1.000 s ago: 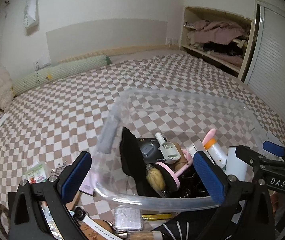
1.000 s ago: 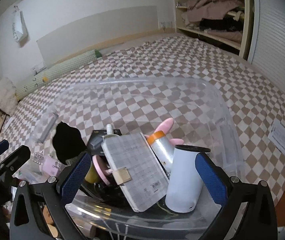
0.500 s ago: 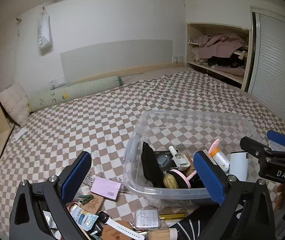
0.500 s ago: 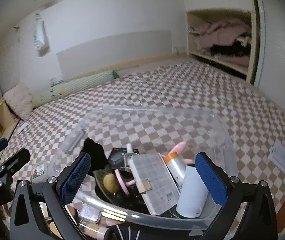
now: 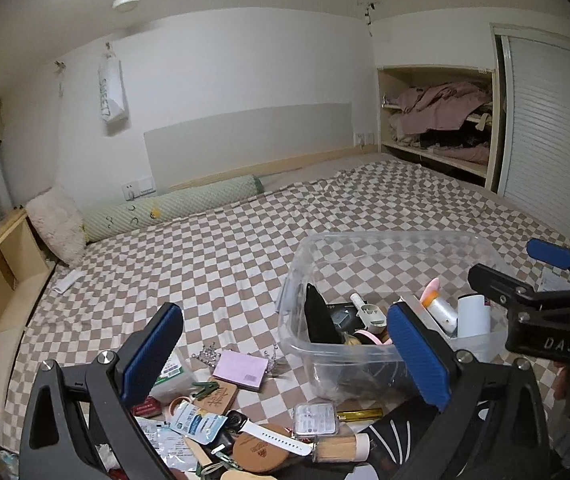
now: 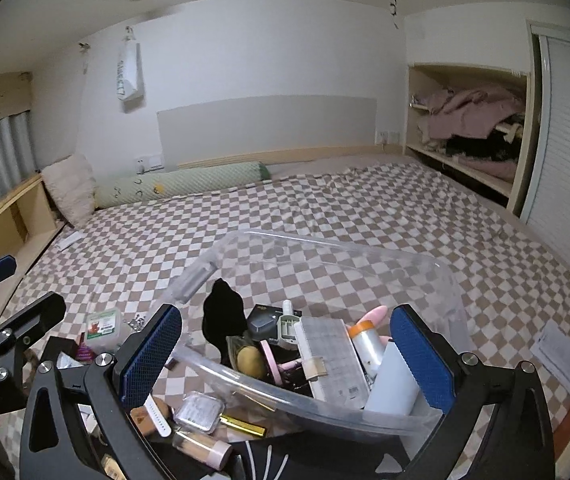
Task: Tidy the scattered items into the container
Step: 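Withdraw both open tools from the clear box back toward the scattered items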
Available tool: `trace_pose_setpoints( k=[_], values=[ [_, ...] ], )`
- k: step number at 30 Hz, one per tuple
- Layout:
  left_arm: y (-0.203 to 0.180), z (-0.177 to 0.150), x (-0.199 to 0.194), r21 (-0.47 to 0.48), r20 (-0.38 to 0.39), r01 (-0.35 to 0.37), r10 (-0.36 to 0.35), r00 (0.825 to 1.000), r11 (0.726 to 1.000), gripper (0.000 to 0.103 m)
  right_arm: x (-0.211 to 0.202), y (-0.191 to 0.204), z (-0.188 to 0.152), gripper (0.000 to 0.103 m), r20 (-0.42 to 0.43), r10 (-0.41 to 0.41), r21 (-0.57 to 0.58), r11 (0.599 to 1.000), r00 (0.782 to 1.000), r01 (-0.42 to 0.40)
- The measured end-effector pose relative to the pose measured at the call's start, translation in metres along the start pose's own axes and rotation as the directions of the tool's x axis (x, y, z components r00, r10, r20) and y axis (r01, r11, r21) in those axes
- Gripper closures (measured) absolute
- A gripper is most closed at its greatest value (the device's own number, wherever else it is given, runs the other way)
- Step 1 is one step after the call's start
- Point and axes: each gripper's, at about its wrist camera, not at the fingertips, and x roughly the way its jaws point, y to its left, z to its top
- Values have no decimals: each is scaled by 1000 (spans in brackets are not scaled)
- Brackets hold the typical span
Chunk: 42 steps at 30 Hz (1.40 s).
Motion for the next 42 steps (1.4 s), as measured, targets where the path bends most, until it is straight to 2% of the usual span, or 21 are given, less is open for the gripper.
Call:
trace_pose_setpoints(
  k=[6,12,15,20,24,29,34,39,42],
  values=[
    [2,-14,-28,2,50,-21,21,999,1000,0,-27,10,-1,0,80,7,-23,1000,997,-5],
    [14,-21,-54,-54,119,-83,89,989,995,0,-50,21,-7,0,148,24,-41,999,989,-18],
    [24,-26,-68,-75,131,-81,90,987,994,0,-56,26,-10,0,165,33,-56,998,986,-24],
    [40,-33,-91,-114,152,-79,96,984,990,0,-69,35,-14,0,197,98,-96,992,975,-81],
    [51,-40,-110,-146,166,-71,95,981,987,0,-82,43,-17,0,233,110,-83,992,966,-93],
    [57,-53,-128,-145,159,-65,88,983,987,0,-90,55,-24,0,231,195,-124,978,953,-170],
    [64,-67,-135,-155,120,-13,32,992,988,0,-91,69,-38,0,230,204,-198,967,951,-160],
    [75,-85,-136,-187,81,2,13,997,982,0,-94,72,-44,0,218,210,-181,968,953,-172],
    [78,-98,-135,-180,61,-22,33,998,983,0,-93,72,-46,0,188,216,-182,966,958,-182]
  ],
)
